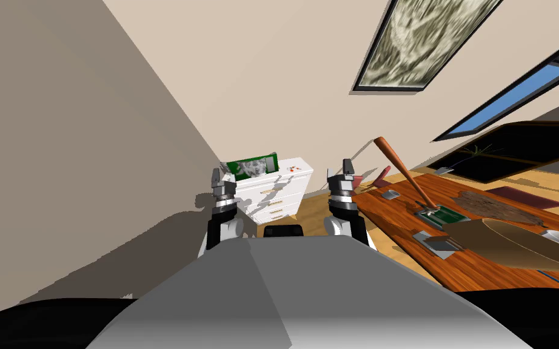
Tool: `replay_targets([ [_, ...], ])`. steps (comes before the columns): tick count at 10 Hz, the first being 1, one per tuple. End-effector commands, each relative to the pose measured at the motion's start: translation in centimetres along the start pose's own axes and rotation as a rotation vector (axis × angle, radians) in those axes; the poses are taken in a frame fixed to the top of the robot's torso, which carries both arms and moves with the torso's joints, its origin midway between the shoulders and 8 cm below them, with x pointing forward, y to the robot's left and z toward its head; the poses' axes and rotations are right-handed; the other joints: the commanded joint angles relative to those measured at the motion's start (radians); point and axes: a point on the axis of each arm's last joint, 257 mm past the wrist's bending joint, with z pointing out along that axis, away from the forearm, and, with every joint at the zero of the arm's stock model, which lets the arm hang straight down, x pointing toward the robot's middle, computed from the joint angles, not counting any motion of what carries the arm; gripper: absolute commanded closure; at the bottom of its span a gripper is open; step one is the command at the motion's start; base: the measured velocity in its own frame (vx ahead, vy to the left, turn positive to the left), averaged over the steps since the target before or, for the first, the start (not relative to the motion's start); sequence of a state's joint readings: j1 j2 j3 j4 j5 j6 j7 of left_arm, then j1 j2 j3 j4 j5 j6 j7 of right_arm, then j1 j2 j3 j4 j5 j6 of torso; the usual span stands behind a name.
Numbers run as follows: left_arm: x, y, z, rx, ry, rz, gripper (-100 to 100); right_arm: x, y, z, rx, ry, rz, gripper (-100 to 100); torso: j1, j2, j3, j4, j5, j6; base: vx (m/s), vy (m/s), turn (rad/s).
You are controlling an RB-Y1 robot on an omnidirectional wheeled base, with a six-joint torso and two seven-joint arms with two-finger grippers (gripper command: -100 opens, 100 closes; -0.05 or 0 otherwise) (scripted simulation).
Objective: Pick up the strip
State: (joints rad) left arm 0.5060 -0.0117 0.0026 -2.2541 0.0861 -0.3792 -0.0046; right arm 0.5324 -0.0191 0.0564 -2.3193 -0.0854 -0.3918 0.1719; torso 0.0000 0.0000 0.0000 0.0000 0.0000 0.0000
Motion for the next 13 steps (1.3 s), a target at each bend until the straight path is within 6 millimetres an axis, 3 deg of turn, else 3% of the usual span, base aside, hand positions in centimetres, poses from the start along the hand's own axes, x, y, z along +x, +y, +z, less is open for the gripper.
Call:
replay_targets([
  [1, 0.6, 0.0, 0.4, -0.004, 0.035, 0.006, -100, 0.0, 0.0, 0.0, 0.000, 0.000, 0.000, 0, 0.000, 0.000, 0.000, 0.000, 0.000, 0.000, -0.011, -0.011, -0.016],
  [11, 5.7, -0.5, 5.1, -0.040, 0.195, -0.039, -100, 0.0, 0.0, 0.0, 0.000, 0.000, 0.000, 0, -0.001, 0.001, 0.001, 0.000, 0.000, 0.000, -0.029, -0.029, -0.020],
  [12, 5.7, 0.2, 5.1, -0.067, 0.195, -0.036, -100, 0.0, 0.0, 0.0, 0.000, 0.000, 0.000, 0, -0.002, 0.001, 0.001, 0.000, 0.000, 0.000, -0.019, -0.025, -0.012],
  [13, 6.6, -0.5, 6.1, -0.053, 0.215, -0.052, -100, 0.0, 0.0, 0.0, 0.000, 0.000, 0.000, 0, -0.002, 0.001, 0.001, 0.000, 0.000, 0.000, -0.024, -0.028, -0.019],
])
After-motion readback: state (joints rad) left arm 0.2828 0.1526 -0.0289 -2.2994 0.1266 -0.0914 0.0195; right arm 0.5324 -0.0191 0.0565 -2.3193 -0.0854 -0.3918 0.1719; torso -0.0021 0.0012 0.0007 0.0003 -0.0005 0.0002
